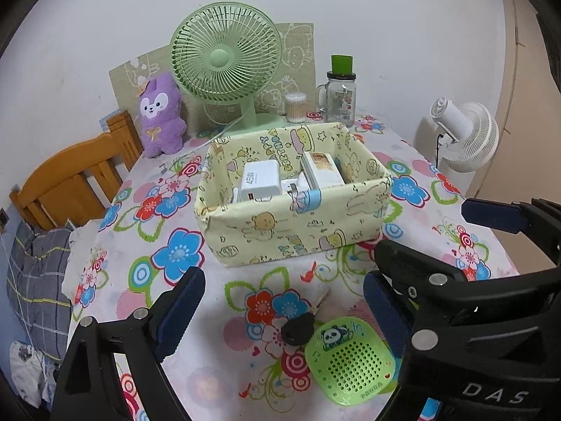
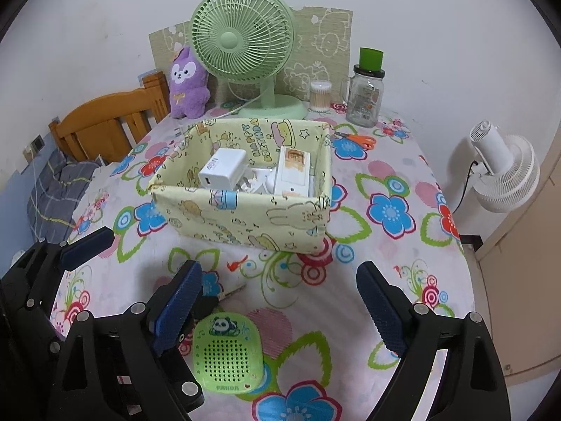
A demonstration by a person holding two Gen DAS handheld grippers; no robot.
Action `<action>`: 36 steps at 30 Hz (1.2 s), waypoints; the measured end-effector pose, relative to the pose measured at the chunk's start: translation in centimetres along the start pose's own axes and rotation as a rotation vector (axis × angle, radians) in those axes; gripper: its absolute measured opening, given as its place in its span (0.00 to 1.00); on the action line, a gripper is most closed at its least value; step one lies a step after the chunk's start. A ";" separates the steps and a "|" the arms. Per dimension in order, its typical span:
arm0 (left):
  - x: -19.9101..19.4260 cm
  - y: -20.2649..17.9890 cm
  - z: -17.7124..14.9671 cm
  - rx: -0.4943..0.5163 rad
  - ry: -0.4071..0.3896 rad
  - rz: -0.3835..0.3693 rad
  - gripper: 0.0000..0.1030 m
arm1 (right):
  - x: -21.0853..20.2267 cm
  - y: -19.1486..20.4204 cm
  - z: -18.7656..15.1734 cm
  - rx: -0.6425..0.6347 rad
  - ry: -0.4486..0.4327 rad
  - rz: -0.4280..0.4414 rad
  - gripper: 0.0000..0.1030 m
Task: Organize rigid objects
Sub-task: 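Reach the left tool to the black car key while the right tool reaches the green speaker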
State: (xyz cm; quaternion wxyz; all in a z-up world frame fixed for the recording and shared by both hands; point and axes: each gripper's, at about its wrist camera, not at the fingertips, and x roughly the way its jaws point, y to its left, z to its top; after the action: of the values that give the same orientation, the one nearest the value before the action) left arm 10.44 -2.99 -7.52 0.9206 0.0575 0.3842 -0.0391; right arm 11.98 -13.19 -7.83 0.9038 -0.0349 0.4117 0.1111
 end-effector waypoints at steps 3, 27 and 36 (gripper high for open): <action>-0.1 0.0 -0.5 -0.003 0.002 0.001 0.90 | -0.1 0.0 -0.5 0.000 -0.001 0.002 0.89; 2.9 0.9 -4.4 -0.014 0.062 0.000 0.89 | 1.3 1.5 -4.4 -0.070 -0.058 -0.043 0.89; 5.9 1.2 -5.3 -0.028 0.129 -0.019 0.85 | 4.2 1.3 -4.9 -0.069 -0.020 -0.038 0.89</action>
State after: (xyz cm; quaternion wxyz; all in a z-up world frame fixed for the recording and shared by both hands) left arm 10.95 -1.25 -15.31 0.8943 0.0432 0.4436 -0.0388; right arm 10.72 -12.00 -14.16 0.9082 -0.0726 0.3977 0.1081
